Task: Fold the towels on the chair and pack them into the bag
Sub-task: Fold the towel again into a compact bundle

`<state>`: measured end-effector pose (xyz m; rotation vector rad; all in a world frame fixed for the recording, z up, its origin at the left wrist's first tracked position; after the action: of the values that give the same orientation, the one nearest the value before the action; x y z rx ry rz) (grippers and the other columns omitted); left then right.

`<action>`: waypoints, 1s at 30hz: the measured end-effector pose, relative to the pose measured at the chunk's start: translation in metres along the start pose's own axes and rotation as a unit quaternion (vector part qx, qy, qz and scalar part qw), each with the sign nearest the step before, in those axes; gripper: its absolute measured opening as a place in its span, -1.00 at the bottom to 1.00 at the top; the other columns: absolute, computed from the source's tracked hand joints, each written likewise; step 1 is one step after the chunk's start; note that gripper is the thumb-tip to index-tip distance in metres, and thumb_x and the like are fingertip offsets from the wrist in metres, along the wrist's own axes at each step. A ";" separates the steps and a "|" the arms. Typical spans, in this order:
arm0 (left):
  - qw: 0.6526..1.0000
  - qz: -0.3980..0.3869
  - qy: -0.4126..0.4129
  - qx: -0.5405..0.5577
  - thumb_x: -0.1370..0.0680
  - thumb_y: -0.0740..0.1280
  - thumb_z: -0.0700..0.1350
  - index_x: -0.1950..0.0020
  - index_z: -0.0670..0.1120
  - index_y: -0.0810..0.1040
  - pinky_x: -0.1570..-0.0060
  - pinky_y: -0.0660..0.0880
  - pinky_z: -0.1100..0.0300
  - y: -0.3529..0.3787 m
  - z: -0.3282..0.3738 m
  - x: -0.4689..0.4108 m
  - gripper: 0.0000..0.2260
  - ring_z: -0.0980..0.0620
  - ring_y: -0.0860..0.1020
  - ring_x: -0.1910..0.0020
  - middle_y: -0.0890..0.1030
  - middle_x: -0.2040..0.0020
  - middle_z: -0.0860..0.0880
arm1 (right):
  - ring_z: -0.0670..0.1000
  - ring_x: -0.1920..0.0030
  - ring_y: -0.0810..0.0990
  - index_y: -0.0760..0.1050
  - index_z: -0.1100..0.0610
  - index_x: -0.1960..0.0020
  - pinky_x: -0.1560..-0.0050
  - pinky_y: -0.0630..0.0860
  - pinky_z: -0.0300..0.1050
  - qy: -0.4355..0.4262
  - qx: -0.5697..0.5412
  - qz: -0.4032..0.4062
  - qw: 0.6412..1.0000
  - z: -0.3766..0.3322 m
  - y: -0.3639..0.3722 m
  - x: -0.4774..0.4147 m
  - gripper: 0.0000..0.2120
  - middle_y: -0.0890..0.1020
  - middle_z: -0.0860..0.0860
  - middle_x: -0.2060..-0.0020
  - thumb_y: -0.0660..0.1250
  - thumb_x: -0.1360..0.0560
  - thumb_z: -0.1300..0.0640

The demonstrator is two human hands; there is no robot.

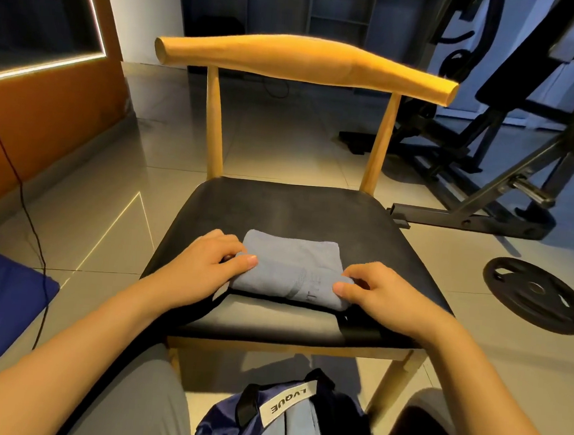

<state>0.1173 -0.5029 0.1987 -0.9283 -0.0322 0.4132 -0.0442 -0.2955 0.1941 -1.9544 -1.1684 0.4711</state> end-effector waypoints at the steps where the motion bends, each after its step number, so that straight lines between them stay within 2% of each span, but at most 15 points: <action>1: 1.000 -0.003 -0.026 0.002 -0.65 0.22 0.15 0.17 -0.15 0.57 -0.02 0.44 0.08 0.002 -0.003 -0.003 -0.58 0.03 0.47 0.07 0.55 0.20 -0.04 | -0.02 0.30 0.37 0.53 0.26 0.10 0.21 0.33 -0.03 0.014 -0.003 0.006 1.000 0.001 -0.001 -0.003 -0.64 0.44 0.06 0.33 0.32 -0.60 -0.06; 3: 0.997 0.019 -0.074 0.015 -0.65 0.24 0.15 0.15 -0.14 0.57 0.04 0.49 0.04 0.002 -0.008 -0.010 -0.60 -0.02 0.53 0.13 0.58 0.19 -0.07 | -0.03 0.29 0.44 0.52 0.13 0.11 0.23 0.38 -0.10 0.019 -0.002 0.087 0.996 0.000 -0.010 -0.009 -0.75 0.53 -0.06 0.29 0.36 -0.58 -0.06; 5: 0.992 0.088 -0.083 0.021 -0.63 0.31 0.10 0.12 -0.01 0.57 0.11 0.52 0.12 -0.005 -0.007 -0.016 -0.77 0.04 0.57 0.16 0.61 0.19 0.02 | -0.10 0.22 0.49 0.47 -0.02 0.13 0.24 0.39 -0.15 -0.001 0.018 0.194 0.981 -0.007 -0.019 -0.007 -0.83 0.54 -0.10 0.22 0.41 -0.56 -0.04; 7: 0.987 0.158 -0.034 -0.001 -0.61 0.35 0.05 0.13 0.04 0.57 0.16 0.46 0.24 -0.012 0.004 -0.016 -0.84 0.13 0.56 0.17 0.60 0.19 0.10 | -0.09 0.18 0.49 0.50 -0.01 0.12 0.20 0.40 -0.15 -0.046 0.051 0.248 0.966 -0.015 -0.017 -0.005 -0.86 0.50 -0.11 0.18 0.39 -0.58 0.00; 10: 0.980 0.174 0.078 -0.051 -0.62 0.25 0.21 0.18 0.04 0.62 0.19 0.38 0.29 -0.014 0.020 -0.007 -0.67 0.15 0.53 0.21 0.57 0.26 0.15 | -0.04 0.15 0.48 0.58 0.04 0.06 0.13 0.43 -0.11 -0.118 0.100 0.288 0.945 -0.019 -0.012 0.005 -0.84 0.49 -0.12 0.14 0.33 -0.61 -0.02; 13: 0.978 0.124 0.136 -0.102 -0.50 0.31 0.35 -0.03 0.09 0.69 0.07 0.46 0.24 -0.008 0.019 0.004 -0.61 0.14 0.54 0.08 0.62 0.10 0.20 | -0.06 0.03 0.50 0.57 0.02 -0.12 0.02 0.43 -0.09 -0.147 0.132 0.240 0.951 -0.014 0.000 0.011 -0.69 0.53 -0.12 0.00 0.34 -0.54 -0.18; 16: 0.986 0.084 0.113 -0.091 -0.45 0.35 0.39 -0.16 0.10 0.65 -0.03 0.47 0.22 -0.004 0.007 0.003 -0.53 0.15 0.51 -0.03 0.58 -0.01 0.23 | -0.07 -0.02 0.47 0.49 -0.02 -0.18 -0.02 0.42 -0.08 -0.143 0.131 0.211 0.958 -0.012 0.007 0.011 -0.69 0.54 -0.14 -0.04 0.42 -0.51 -0.12; 18: 0.990 0.079 0.102 -0.062 -0.47 0.32 0.38 -0.09 0.09 0.65 0.02 0.43 0.24 -0.005 0.007 -0.002 -0.57 0.13 0.48 0.00 0.55 0.06 0.20 | -0.09 0.03 0.45 0.51 -0.01 -0.15 -0.01 0.40 -0.09 -0.146 0.135 0.209 0.958 -0.017 0.000 0.007 -0.76 0.53 -0.15 0.02 0.41 -0.55 -0.06; 20: 0.996 0.050 0.064 -0.043 -0.51 0.29 0.35 0.02 0.07 0.62 0.06 0.41 0.24 -0.004 0.007 -0.011 -0.62 0.12 0.48 0.05 0.55 0.12 0.15 | -0.10 0.03 0.48 0.54 -0.01 -0.13 -0.03 0.42 -0.09 -0.114 0.114 0.156 0.974 -0.017 -0.007 -0.002 -0.79 0.56 -0.17 0.04 0.40 -0.56 -0.07; 22: 1.000 -0.010 -0.005 0.012 -0.57 0.31 0.26 0.11 0.05 0.61 0.08 0.43 0.22 0.001 -0.002 -0.020 -0.69 0.09 0.52 0.12 0.57 0.17 0.08 | -0.01 0.08 0.56 0.58 0.00 -0.05 0.04 0.54 0.02 -0.051 0.052 0.078 0.994 -0.010 -0.010 -0.013 -0.82 0.63 -0.06 0.11 0.40 -0.55 -0.08; 24: 0.997 -0.046 -0.041 0.048 -0.62 0.29 0.20 0.20 0.00 0.61 0.13 0.44 0.14 0.004 -0.006 -0.026 -0.66 0.11 0.52 0.24 0.58 0.25 0.00 | 0.07 0.18 0.56 0.59 0.10 0.07 0.14 0.52 0.08 -0.006 0.017 0.047 0.999 -0.006 -0.011 -0.023 -0.80 0.63 0.09 0.20 0.40 -0.53 -0.05; 26: 0.997 -0.042 -0.058 0.042 -0.64 0.26 0.21 0.18 -0.04 0.62 0.11 0.47 0.06 0.005 -0.008 -0.033 -0.62 0.08 0.53 0.24 0.60 0.24 -0.06 | 0.05 0.29 0.42 0.51 0.21 0.18 0.24 0.37 0.02 0.030 -0.009 0.049 0.998 -0.001 -0.012 -0.032 -0.72 0.50 0.10 0.33 0.37 -0.54 -0.01; 27: 0.997 -0.027 -0.066 0.026 -0.64 0.26 0.20 0.12 -0.02 0.63 0.05 0.50 0.06 0.004 -0.010 -0.037 -0.65 0.09 0.55 0.19 0.62 0.19 -0.02 | 0.02 0.31 0.36 0.45 0.19 0.22 0.25 0.31 -0.01 0.042 -0.017 0.060 0.997 0.000 -0.012 -0.035 -0.70 0.43 0.07 0.35 0.34 -0.57 0.00; 28: 0.998 0.000 -0.070 0.006 -0.64 0.27 0.17 0.04 0.01 0.64 -0.01 0.52 0.07 0.002 -0.010 -0.041 -0.71 0.11 0.56 0.11 0.63 0.12 0.04 | 0.00 0.29 0.36 0.41 0.15 0.21 0.25 0.30 -0.03 0.046 -0.011 0.078 0.996 0.000 -0.011 -0.038 -0.71 0.42 0.02 0.33 0.30 -0.59 -0.02; 30: 0.995 0.067 -0.069 -0.014 -0.62 0.32 0.11 -0.07 0.06 0.61 -0.08 0.55 0.09 -0.005 -0.007 -0.046 -0.83 0.12 0.56 0.00 0.61 -0.01 0.11 | -0.02 0.18 0.47 0.43 0.05 0.03 0.18 0.41 -0.06 0.033 0.052 0.149 0.987 -0.002 -0.013 -0.039 -0.79 0.48 -0.06 0.14 0.24 -0.63 -0.09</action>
<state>0.0782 -0.5271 0.2048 -0.9324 -0.1018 0.6018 -0.0693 -0.3265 0.2025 -2.0447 -0.7965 0.6053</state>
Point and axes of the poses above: each hand's wrist, its own x-axis away from the middle knuckle, its own y-axis out of the palm, z = x × y, the point moved 8 cm from there along -x, towards the middle knuckle
